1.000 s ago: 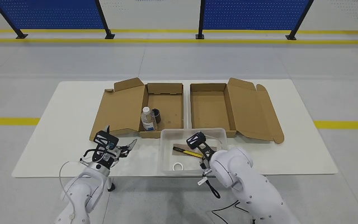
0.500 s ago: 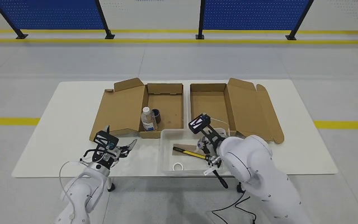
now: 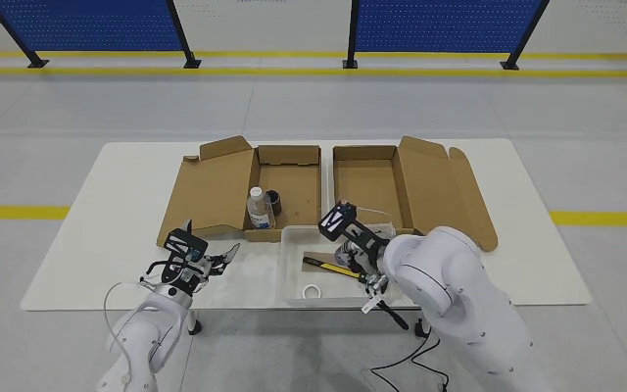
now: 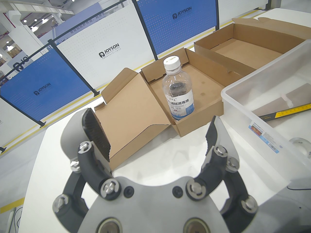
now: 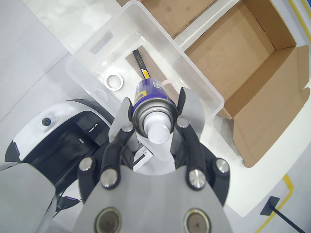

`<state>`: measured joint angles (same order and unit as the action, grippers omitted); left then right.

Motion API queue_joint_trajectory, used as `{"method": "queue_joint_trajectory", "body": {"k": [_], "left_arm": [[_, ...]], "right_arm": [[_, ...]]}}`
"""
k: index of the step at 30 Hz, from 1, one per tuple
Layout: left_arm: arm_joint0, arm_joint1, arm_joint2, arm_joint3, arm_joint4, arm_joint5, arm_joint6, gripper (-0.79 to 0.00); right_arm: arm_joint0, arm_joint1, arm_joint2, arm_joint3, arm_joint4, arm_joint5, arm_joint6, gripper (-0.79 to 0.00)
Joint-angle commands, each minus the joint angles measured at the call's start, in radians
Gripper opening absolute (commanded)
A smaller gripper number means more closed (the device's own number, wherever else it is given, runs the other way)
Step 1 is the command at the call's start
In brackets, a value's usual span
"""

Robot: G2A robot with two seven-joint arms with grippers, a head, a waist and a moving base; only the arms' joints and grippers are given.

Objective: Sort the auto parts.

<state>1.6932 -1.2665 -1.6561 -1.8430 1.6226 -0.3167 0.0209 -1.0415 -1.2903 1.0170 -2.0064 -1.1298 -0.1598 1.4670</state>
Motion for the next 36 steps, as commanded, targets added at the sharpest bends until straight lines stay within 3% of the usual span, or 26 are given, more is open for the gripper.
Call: {"method": "queue_joint_trajectory", "body": {"k": [1, 8, 15, 26, 36], "left_arm": [[0.000, 0.000, 0.000, 0.000, 0.000, 0.000, 0.000, 0.000], [0.000, 0.000, 0.000, 0.000, 0.000, 0.000, 0.000, 0.000], [0.000, 0.000, 0.000, 0.000, 0.000, 0.000, 0.000, 0.000], [0.000, 0.000, 0.000, 0.000, 0.000, 0.000, 0.000, 0.000], [0.000, 0.000, 0.000, 0.000, 0.000, 0.000, 0.000, 0.000]], "right_arm": [[0.001, 0.003, 0.005, 0.001, -0.010, -0.017, -0.006, -0.785], [0.061, 0.003, 0.002, 0.048, -0.034, -0.071, -0.056, -0.785], [0.226, -0.027, -0.087, 0.234, -0.046, -0.060, -0.141, -0.785], [0.524, -0.128, -0.267, 0.661, 0.034, 0.036, -0.318, -0.785], [0.634, -0.221, -0.374, 0.999, 0.135, 0.051, -0.484, -0.785]]}}
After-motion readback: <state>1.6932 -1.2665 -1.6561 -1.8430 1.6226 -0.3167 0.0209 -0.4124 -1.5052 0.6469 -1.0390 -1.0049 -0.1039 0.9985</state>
